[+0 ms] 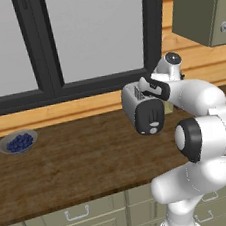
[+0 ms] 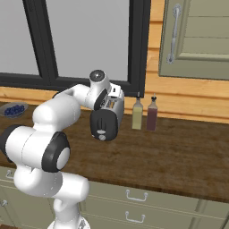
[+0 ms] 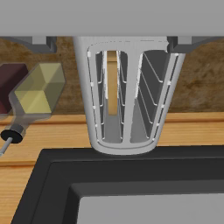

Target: Start the toaster. Once the lever pops up, take the bread to the plate on the dining counter.

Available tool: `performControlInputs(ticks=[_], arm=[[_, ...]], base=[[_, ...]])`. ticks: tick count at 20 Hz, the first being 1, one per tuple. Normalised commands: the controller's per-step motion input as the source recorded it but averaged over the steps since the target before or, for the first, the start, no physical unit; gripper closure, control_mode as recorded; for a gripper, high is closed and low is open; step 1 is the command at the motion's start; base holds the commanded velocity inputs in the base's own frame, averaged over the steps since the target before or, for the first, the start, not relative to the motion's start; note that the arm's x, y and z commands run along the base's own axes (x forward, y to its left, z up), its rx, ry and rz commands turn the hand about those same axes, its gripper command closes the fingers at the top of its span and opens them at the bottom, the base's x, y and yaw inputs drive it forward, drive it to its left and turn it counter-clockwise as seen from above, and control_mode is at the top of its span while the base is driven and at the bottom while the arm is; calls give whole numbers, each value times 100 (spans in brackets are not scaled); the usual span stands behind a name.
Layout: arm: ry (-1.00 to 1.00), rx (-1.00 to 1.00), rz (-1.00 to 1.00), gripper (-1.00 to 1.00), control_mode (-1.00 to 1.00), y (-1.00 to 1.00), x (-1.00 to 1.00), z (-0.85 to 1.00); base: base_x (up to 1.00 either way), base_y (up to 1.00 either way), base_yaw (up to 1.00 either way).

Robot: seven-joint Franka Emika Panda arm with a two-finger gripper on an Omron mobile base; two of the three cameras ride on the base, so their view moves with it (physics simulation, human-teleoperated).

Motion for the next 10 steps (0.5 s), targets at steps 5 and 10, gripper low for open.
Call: performControlInputs(ticks=[5,10], arm=[[0,0,0,-100,-100,0,0,0],[0,0,0,-100,-100,0,0,0]], base=[[0,0,0],[0,0,0]])
